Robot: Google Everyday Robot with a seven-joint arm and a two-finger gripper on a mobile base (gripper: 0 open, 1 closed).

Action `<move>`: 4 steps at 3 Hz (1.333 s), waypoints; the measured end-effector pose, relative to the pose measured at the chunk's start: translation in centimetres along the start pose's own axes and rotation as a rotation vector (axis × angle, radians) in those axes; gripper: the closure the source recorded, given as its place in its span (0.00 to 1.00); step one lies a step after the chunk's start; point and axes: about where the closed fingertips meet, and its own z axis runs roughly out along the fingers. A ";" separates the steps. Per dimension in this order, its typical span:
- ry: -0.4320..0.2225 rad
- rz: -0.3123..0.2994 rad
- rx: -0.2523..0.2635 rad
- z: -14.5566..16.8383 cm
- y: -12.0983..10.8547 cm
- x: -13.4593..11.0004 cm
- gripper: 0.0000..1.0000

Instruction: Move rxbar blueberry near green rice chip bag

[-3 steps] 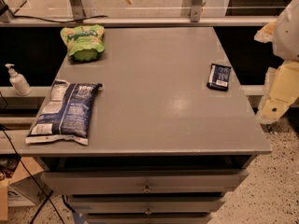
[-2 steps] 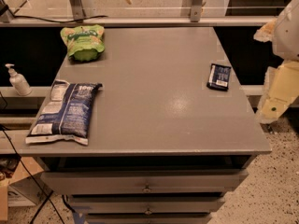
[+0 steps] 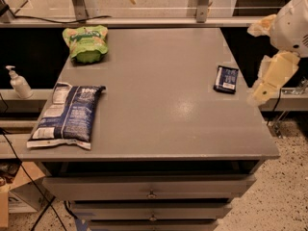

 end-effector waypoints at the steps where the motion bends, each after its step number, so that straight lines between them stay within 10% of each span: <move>1: -0.028 0.004 -0.010 0.7 -0.7 -0.2 0.00; 4: -0.159 0.157 -0.005 7.9 -5.7 1.7 0.00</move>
Offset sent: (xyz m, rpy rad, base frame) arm 0.0071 -0.0011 -0.0495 0.0442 0.1199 -0.1133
